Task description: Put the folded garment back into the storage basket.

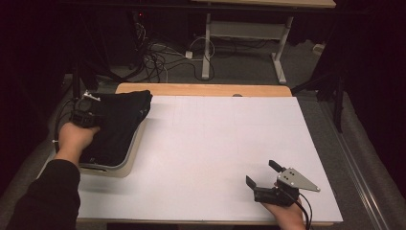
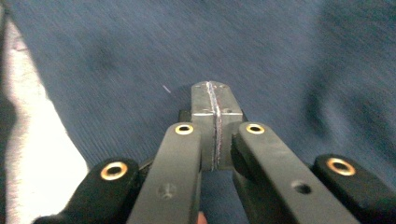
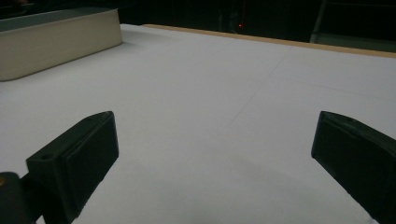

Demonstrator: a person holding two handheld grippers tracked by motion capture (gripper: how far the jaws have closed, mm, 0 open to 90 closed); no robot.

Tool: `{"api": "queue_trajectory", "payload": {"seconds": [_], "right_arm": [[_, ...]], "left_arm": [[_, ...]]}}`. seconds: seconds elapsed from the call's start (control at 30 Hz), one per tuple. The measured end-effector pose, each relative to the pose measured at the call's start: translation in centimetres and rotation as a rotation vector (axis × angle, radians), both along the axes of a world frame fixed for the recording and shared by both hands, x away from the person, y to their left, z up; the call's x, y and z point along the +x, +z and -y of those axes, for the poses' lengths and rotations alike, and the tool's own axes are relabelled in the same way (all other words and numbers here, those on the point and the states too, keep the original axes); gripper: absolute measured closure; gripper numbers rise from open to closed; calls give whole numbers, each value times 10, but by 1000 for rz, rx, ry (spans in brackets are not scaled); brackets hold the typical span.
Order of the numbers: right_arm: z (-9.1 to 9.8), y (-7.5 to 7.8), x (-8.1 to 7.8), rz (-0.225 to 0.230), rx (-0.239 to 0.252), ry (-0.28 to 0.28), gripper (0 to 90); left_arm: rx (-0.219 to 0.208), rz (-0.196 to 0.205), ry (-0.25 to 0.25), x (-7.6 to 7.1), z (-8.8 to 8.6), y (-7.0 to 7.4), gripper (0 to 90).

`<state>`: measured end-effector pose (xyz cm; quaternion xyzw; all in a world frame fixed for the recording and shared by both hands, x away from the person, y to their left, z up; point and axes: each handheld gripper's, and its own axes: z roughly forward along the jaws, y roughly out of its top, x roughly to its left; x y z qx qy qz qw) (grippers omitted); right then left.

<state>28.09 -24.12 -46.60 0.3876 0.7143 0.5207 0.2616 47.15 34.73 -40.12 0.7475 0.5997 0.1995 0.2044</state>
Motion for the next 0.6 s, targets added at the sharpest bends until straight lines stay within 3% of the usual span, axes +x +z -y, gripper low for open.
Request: {"api": "queue_trajectory", "payload": {"seconds": [0.07,0.23,0.33,0.6], "right_arm": [[-2,0,0,-1,-3,1,16],[-4,1,0,1,-6,0,17],[-4,0,-1,-1,-9,-2,17],[-7,-1,-4,-8,-10,-4,19]], "left_arm": [[33,-3,9,10,-1,-3,873],[70,-32,42,31,1,-18,874],[141,-52,38,40,10,-27,873],[137,-103,7,52,15,-49,873]]}}
